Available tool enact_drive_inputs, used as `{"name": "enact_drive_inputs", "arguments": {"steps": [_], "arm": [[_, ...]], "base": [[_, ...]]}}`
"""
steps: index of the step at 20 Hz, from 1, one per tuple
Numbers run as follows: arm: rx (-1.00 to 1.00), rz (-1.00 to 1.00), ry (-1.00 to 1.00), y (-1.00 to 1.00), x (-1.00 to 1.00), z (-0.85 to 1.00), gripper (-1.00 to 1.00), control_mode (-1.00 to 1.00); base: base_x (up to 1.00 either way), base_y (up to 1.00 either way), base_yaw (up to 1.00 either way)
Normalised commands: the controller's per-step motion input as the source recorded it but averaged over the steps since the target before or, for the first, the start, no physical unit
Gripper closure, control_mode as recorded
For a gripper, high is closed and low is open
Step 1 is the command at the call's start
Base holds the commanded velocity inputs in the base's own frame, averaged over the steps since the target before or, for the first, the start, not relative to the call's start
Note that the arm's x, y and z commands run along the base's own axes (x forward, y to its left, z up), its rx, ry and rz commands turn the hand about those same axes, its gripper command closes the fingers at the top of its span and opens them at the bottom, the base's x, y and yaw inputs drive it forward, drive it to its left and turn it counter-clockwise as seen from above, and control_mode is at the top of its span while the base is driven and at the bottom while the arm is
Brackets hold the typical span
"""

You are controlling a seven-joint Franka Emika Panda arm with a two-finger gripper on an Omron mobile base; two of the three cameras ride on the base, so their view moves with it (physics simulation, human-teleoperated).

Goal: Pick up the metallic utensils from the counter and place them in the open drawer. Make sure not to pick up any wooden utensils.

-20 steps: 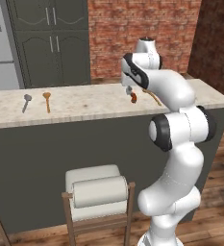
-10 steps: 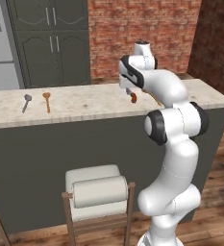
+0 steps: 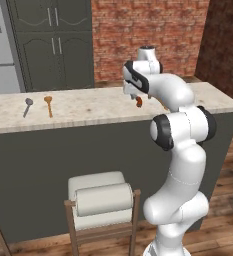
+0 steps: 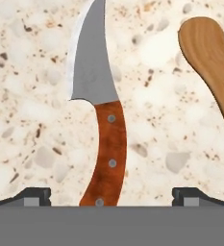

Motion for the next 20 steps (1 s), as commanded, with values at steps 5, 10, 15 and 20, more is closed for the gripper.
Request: {"name": "enact_drive_inputs", "arguments": {"steps": [5,10,15,20], "arm": [[0.00,0.00,0.04,0.00,0.00,-0.23,-1.00,-1.00],[0.00,0.00,0.04,0.00,0.09,-0.34,-1.00,-1.00],[0.00,0.00,0.00,0.00,0.12,-0.31,-1.00,-1.00],[0.00,0.00,0.03,0.00,0.03,-0.15,-1.00,-1.00]], "base": [[0.00,0.00,0.00],[0.00,0.00,0.00],[0.00,0.00,0.00],[0.00,0.00,0.00]]}}
